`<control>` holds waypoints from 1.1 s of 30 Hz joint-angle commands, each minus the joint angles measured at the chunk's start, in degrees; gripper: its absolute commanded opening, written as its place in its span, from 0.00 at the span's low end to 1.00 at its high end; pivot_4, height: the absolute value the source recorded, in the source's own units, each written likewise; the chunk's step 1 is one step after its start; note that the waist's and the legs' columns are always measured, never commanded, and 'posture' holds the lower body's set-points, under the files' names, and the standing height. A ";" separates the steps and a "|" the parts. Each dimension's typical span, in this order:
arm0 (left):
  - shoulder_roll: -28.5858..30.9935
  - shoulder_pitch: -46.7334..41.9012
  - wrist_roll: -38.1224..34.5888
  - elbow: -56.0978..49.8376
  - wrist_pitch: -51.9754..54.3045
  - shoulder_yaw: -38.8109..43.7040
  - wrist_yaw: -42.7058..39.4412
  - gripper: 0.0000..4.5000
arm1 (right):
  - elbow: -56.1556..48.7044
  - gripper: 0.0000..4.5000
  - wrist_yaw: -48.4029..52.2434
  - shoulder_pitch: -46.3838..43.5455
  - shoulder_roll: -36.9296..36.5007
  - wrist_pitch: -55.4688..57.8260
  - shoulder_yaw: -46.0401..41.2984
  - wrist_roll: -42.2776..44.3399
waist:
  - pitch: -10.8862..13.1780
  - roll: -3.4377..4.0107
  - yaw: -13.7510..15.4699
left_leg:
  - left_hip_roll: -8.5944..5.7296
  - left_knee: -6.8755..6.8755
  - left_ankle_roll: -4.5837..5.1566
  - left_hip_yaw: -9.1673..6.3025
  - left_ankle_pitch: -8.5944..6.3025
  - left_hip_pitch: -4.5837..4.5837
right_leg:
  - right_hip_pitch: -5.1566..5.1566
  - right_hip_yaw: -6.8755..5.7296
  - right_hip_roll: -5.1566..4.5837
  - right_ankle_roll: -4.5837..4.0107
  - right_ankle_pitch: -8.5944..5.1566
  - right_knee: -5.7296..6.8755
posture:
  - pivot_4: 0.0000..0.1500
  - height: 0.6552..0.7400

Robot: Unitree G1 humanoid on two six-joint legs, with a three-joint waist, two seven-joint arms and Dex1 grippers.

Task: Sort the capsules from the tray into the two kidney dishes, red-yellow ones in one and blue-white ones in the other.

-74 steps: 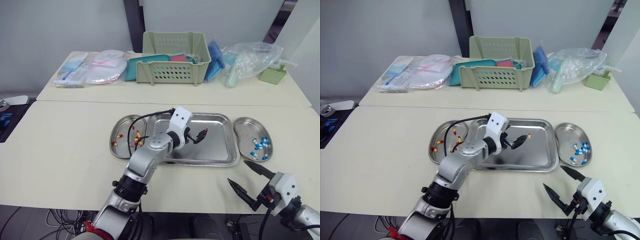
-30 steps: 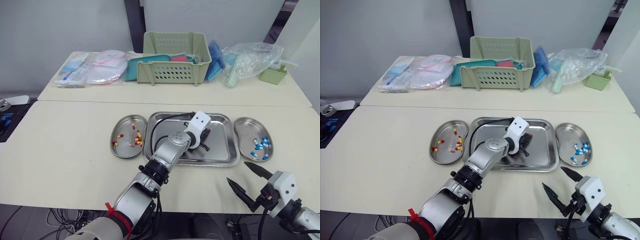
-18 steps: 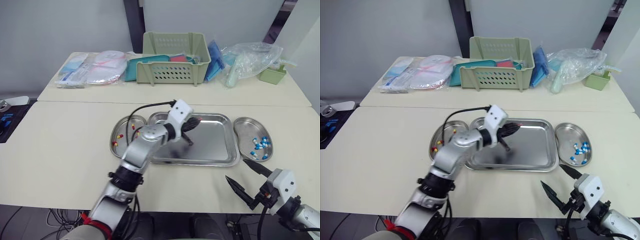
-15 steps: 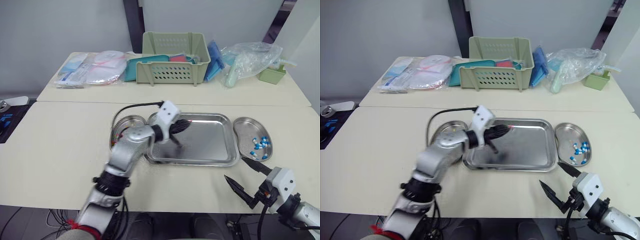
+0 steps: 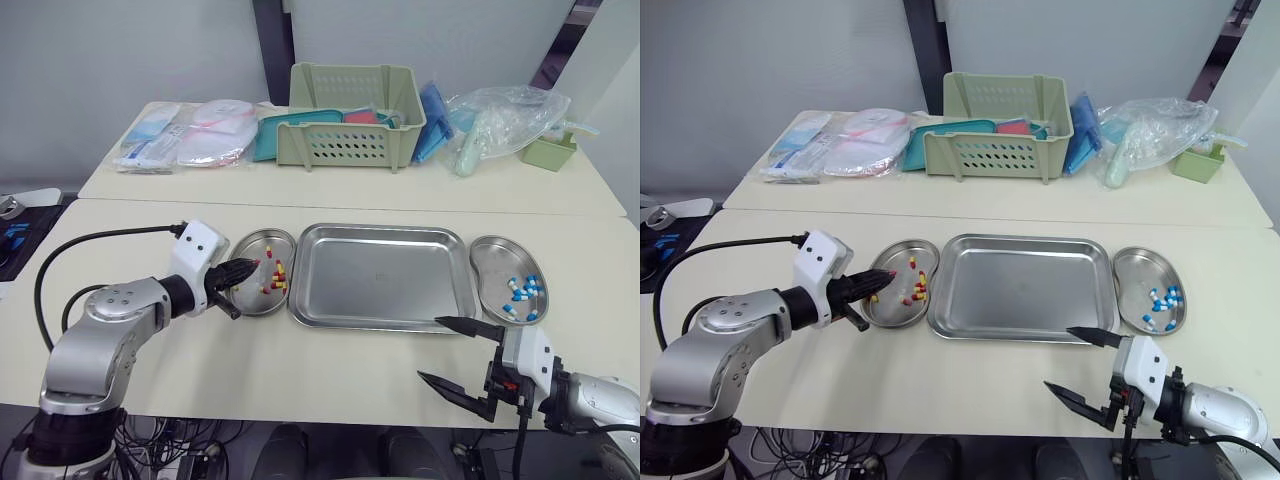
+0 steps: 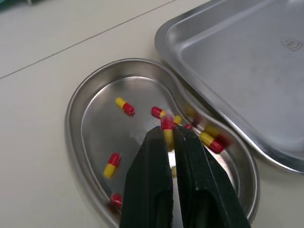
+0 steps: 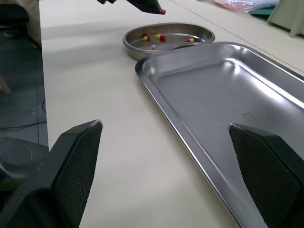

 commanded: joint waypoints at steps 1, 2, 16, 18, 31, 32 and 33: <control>0.14 1.62 -0.62 -2.55 -0.90 0.95 0.98 0.00 | -0.60 1.00 0.29 -1.18 -0.11 0.43 1.05 0.46 | 0.00 -0.01 0.00 | 0.00 0.00 0.00 -0.01 0.00 0.00 | 0.00 -0.01 0.00 0.00 0.00 0.00 | 1.00 1.00; 0.34 2.30 -0.25 -2.55 -1.71 0.62 0.95 0.00 | -0.56 1.00 0.17 -1.51 -0.10 0.60 1.27 0.40 | 0.00 -0.01 -0.02 | 0.00 0.00 0.00 -0.01 0.00 0.00 | -0.01 -0.01 0.00 0.00 0.00 0.00 | 1.00 1.00; -0.56 3.91 -3.75 0.09 -4.59 4.95 1.79 0.53 | 0.76 1.00 0.36 -4.11 -0.22 1.36 1.29 0.87 | 0.01 -0.02 -0.12 | 0.01 0.00 0.00 0.00 0.00 0.00 | -0.02 0.00 0.00 0.00 0.00 0.02 | 1.00 1.00; -0.34 4.44 -4.16 -0.19 -4.81 5.63 1.60 0.67 | 1.10 1.00 0.38 -4.34 -0.12 1.18 1.43 0.79 | 0.01 -0.02 -0.13 | 0.01 -0.01 0.00 0.00 0.00 0.00 | -0.03 0.00 0.00 0.00 0.00 0.02 | 1.00 1.00; 2.08 10.16 -7.32 4.35 -12.66 15.46 -4.05 0.99 | 3.48 1.00 0.03 -2.72 -1.68 0.07 -5.69 1.34 | 0.02 -0.01 -0.11 | 0.02 -0.01 0.00 0.02 0.00 0.00 | -0.03 0.01 0.00 -0.01 0.00 0.02 | 1.00 1.00; 3.03 11.05 -6.34 6.43 -14.37 16.60 -4.71 0.99 | 4.16 1.00 1.00 -1.76 -2.95 0.73 -8.49 2.24 | 0.02 -0.01 -0.12 | 0.01 -0.02 0.00 0.04 0.00 0.01 | -0.03 0.03 0.00 -0.01 0.00 0.02 | 1.00 1.00; 3.62 11.62 -5.79 7.81 -15.68 17.22 -5.13 0.99 | 4.69 1.00 1.71 -1.11 -3.80 1.12 -10.31 2.83 | 0.02 -0.01 -0.11 | 0.01 -0.02 0.00 0.04 0.00 0.00 | -0.04 0.02 0.00 -0.01 0.00 0.02 | 1.00 1.00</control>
